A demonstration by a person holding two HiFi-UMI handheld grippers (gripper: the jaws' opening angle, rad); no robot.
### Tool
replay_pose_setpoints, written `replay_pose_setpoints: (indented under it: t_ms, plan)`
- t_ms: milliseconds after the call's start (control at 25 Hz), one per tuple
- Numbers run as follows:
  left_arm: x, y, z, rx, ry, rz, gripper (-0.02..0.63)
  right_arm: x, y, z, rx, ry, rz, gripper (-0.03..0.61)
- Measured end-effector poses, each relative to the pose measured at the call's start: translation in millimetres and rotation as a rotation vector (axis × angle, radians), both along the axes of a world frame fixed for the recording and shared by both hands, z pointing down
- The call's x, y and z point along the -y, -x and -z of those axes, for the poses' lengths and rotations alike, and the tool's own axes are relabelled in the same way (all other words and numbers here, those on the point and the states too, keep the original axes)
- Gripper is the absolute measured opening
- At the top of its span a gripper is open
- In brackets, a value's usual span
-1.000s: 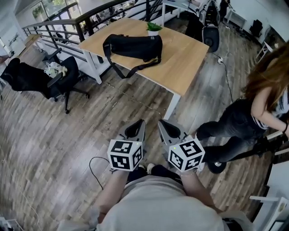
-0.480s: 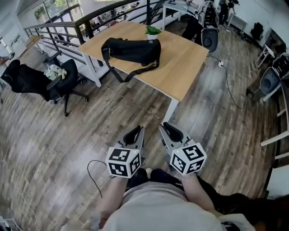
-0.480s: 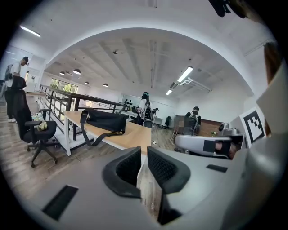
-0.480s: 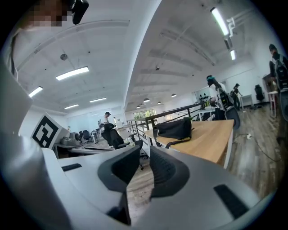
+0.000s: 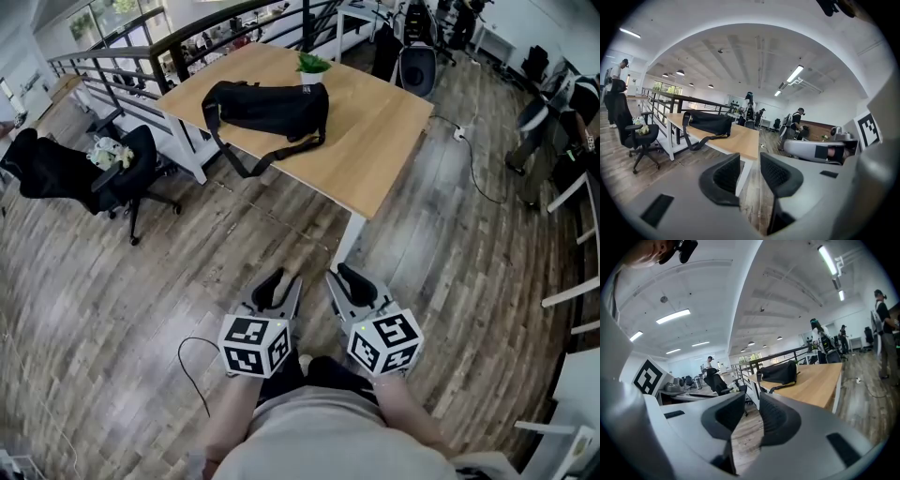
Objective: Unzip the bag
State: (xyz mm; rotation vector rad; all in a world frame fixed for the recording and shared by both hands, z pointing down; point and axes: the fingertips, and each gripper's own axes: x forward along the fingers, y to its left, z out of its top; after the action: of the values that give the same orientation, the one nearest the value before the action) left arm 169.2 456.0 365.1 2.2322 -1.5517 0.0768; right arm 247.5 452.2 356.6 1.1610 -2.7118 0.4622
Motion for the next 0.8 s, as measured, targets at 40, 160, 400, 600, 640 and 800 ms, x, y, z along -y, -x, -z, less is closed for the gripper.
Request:
replay_pose_setpoints:
  t_ms: [40,160,400,600,640,800]
  plan:
    - [6,1,-1,0.002,0.0,-0.003,0.129,6,0,-1,0.002,0.0,-0.006,0.089]
    - [28,4,-4,0.003,0.002,-0.019,0.129,25,2,-4,-0.002,0.001,-0.024,0.092]
    - [87,24,-2,-0.005,-0.004,-0.052,0.129,80,24,-4,-0.01,-0.009,-0.055,0.095]
    - [144,60,10,-0.007,-0.021,-0.076,0.129,132,59,5,-0.026,-0.016,-0.082,0.095]
    - [155,68,12,-0.007,-0.025,-0.083,0.129,142,67,7,-0.027,-0.018,-0.087,0.095]
    - [197,92,20,-0.004,-0.04,-0.117,0.129,182,94,13,-0.025,-0.031,-0.113,0.095]
